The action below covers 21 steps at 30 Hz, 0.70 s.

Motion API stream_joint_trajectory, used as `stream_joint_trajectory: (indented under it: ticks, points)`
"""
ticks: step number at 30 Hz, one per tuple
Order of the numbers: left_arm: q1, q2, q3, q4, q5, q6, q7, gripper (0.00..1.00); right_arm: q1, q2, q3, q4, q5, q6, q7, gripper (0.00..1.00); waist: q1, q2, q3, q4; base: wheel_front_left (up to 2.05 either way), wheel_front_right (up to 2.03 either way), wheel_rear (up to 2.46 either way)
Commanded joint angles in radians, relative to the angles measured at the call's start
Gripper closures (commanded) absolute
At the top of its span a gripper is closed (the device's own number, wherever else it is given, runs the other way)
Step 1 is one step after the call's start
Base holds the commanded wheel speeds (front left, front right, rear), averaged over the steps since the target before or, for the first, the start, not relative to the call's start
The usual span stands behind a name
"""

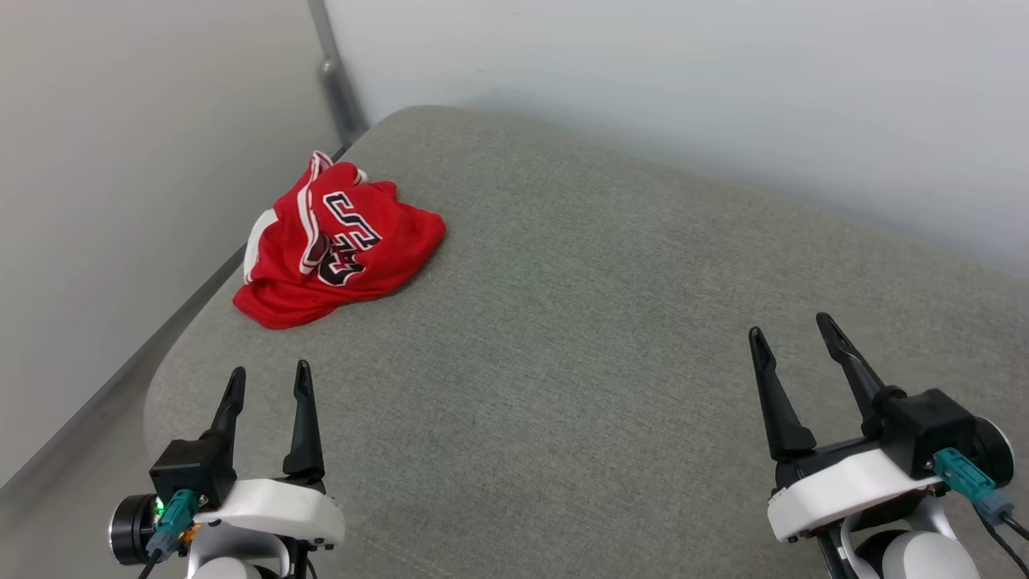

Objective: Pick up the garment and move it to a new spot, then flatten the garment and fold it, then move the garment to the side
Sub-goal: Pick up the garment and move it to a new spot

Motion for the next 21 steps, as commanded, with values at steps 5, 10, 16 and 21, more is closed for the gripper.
stream_joint_trajectory:
  ticks: [5,10,16,21]
  points:
    - [-0.001,-0.002,-0.004,-0.01,0.004,0.005,-0.002,0.0,-0.016,0.002,0.004,-0.009,-0.009,0.0,-0.001,0.0,0.0001,0.0,0.007,0.017,0.0,0.0,0.0]
    - [-0.024,-0.002,0.006,-0.008,-0.013,0.002,-0.002,0.0,-0.022,0.002,0.008,-0.015,-0.012,0.0,0.005,0.0,0.0001,0.0,0.021,0.011,0.0,0.0,0.0]
    - [-0.113,0.006,0.036,-0.004,-0.023,-0.009,-0.002,0.0,-0.056,0.002,0.025,-0.045,-0.021,0.0,0.02,0.0,0.0001,0.0,0.087,-0.034,0.0,0.0,0.0]
    - [-0.261,0.046,0.076,0.032,-0.039,-0.023,-0.002,0.0,-0.099,0.001,0.038,-0.082,-0.041,0.0,0.042,0.0,0.0001,0.0,0.182,-0.1,0.0,0.0,0.0]
